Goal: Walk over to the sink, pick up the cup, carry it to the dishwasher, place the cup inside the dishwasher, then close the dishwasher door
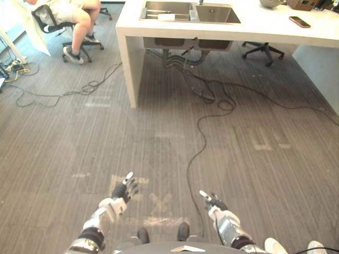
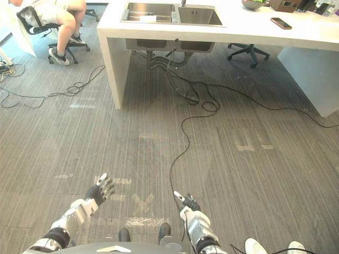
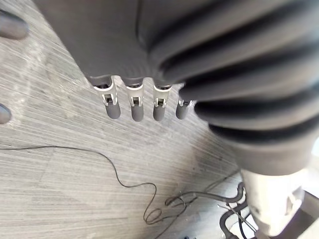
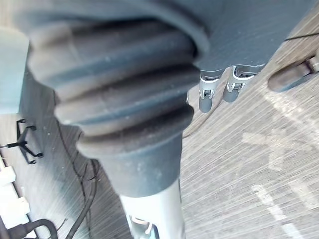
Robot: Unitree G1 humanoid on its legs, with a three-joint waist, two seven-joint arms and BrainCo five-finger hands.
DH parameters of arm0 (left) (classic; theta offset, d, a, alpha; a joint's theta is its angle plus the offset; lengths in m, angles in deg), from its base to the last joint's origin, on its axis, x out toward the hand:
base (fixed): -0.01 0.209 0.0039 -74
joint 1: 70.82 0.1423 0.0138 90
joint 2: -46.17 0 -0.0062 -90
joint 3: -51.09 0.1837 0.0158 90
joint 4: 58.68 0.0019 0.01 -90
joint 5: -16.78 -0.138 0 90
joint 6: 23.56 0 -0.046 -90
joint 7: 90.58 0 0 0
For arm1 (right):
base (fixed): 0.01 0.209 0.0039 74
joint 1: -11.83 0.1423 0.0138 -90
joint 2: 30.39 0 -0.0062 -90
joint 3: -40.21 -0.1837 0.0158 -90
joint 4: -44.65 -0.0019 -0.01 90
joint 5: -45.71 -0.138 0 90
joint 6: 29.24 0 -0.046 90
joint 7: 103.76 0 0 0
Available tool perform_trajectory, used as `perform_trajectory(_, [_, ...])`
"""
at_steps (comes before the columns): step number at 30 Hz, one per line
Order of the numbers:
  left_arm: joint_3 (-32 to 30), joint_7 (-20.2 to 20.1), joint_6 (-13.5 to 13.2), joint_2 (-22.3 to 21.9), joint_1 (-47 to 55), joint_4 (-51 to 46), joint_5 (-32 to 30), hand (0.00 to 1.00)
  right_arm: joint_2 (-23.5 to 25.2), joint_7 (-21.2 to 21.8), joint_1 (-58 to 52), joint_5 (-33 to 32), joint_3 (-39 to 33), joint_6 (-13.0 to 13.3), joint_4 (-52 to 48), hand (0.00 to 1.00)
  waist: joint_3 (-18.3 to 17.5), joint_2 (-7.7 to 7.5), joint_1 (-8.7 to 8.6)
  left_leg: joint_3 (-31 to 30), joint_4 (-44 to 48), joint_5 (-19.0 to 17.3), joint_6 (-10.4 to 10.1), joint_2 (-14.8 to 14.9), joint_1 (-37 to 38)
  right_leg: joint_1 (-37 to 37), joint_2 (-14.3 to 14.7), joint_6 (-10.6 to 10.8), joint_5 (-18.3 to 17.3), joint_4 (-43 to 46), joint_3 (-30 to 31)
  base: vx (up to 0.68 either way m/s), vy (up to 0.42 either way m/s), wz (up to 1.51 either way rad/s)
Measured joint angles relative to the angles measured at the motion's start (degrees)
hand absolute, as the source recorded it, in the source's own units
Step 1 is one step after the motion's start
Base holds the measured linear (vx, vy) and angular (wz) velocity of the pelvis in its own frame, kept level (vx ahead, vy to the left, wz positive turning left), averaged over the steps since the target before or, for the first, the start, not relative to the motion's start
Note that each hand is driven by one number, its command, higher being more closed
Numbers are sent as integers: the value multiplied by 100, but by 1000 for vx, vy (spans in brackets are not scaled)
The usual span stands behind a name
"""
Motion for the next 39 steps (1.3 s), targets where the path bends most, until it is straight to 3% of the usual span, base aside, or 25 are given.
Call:
perform_trajectory(6, [123,167,419,-16,270,102,-256,0,-25,23,-10,19,125,-258,23,0,25,6,-6,-11,4,0,1,0,43,49,-1,7,-5,1,-12,-5,-1,0])
perform_trajectory(10, [115,304,430,-10,446,373,-676,0,-26,146,-108,228,122,-219,75,0,31,9,3,-7,0,-2,4,0,165,170,-7,24,-18,1,-12,-39,0,0])
perform_trajectory(13, [103,971,228,-16,577,501,-1943,0,-23,191,-181,487,122,-120,158,0,31,8,4,11,-8,27,48,-2,165,161,-9,16,-12,0,-8,-68,2,-2])
perform_trajectory(16, [76,1501,102,-18,695,524,-2750,0,-30,197,-222,837,120,-98,262,0,31,8,-3,21,-39,52,81,-4,166,149,-8,23,-16,0,-2,-41,2,-1])
perform_trajectory(19, [-32,2264,13,-17,824,531,-3274,0,-27,261,-358,1325,121,-86,271,0,20,-10,7,75,-123,71,57,-11,204,137,-1,27,-8,-1,26,-37,8,-4])
perform_trajectory(21, [-117,2477,-28,-17,898,540,-3467,0,-23,261,-423,1372,120,-1,275,0,16,-16,9,113,-124,69,57,-12,206,128,-1,28,-1,-2,59,-16,12,-10])
perform_trajectory(24, [-215,2503,-97,-27,948,619,-3444,0,6,275,-509,1371,118,4,314,0,8,-29,8,169,-133,64,59,-13,235,126,6,13,14,-4,147,-5,9,-10])
perform_trajectory(27, [-253,2172,-36,-35,940,773,-3180,0,86,272,-619,1371,48,-75,506,0,-13,-57,5,226,-160,56,73,-9,278,138,18,7,18,-11,190,-6,0,-10])
perform_trajectory(35, [-915,1029,940,-129,890,1168,-1189,0,209,299,-986,1009,-525,-161,692,0,-50,-99,-40,366,-169,-20,49,-6,514,333,30,17,11,-4,327,-7,0,-9])
perform_trajectory(39, [-1180,1053,942,-124,957,1227,-278,0,229,332,-1078,885,-683,-168,686,0,-53,-92,-50,497,-170,-85,42,-6,516,296,33,29,-14,11,440,-53,6,-18])
